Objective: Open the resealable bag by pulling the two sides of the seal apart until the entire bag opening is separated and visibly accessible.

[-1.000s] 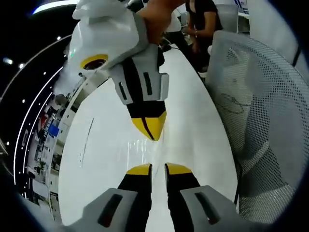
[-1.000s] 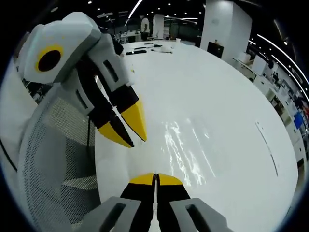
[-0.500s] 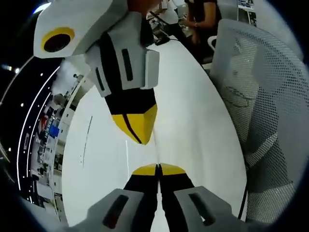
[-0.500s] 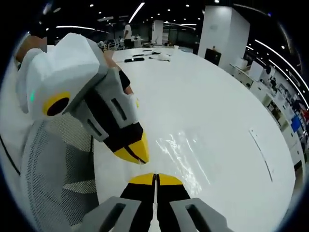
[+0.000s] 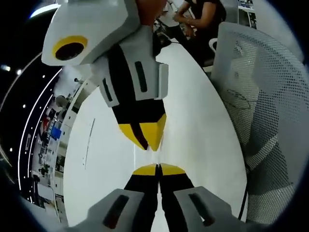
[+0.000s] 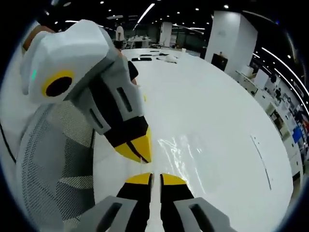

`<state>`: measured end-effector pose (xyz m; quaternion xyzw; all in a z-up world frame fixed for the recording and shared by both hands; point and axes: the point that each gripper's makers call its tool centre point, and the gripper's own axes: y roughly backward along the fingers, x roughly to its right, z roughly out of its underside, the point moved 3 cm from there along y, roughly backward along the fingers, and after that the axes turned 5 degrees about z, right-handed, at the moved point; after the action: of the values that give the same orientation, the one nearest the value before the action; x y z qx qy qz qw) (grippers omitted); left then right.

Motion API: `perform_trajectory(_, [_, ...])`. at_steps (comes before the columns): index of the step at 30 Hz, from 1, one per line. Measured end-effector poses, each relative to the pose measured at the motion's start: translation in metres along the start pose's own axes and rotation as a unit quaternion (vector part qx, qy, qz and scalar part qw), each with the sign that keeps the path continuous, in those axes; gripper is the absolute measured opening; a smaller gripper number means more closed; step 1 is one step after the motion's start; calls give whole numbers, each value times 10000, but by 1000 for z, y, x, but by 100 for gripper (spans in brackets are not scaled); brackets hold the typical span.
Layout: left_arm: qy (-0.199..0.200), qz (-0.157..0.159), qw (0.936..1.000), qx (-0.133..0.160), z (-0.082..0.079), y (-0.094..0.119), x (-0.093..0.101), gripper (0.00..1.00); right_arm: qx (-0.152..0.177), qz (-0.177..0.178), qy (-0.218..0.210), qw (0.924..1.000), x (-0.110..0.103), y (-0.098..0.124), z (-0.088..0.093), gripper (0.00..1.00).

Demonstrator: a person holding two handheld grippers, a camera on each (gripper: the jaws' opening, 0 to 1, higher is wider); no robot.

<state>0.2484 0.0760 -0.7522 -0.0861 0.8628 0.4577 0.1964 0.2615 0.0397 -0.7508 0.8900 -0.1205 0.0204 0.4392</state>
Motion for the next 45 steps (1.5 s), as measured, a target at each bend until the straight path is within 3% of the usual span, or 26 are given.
perform_trajectory(12, [-31,45,9999,85,-5,2,0,0,-146,52,-118,9998,6,-6,5,0])
perform_trajectory(18, [66,162,9998,-30,-2,-2,3,0,35,708,411,9966,23,-1,-6,0])
perform_trajectory(26, [252,37,9996,-77,-7,0,-10,0,480,1350,578,9880,41,21,-30,0])
perform_trajectory(30, [271,-41,9995,-132,-7,1,-14,0,805,1736,583,9798,53,34,-42,0])
perform_trajectory(34, [382,-116,9991,-136,-7,3,-18,0,1024,1891,422,9757,59,44,-50,0])
perform_trajectory(45, [318,-140,9992,-196,1,-3,-23,0,901,2037,223,9746,67,39,-47,0])
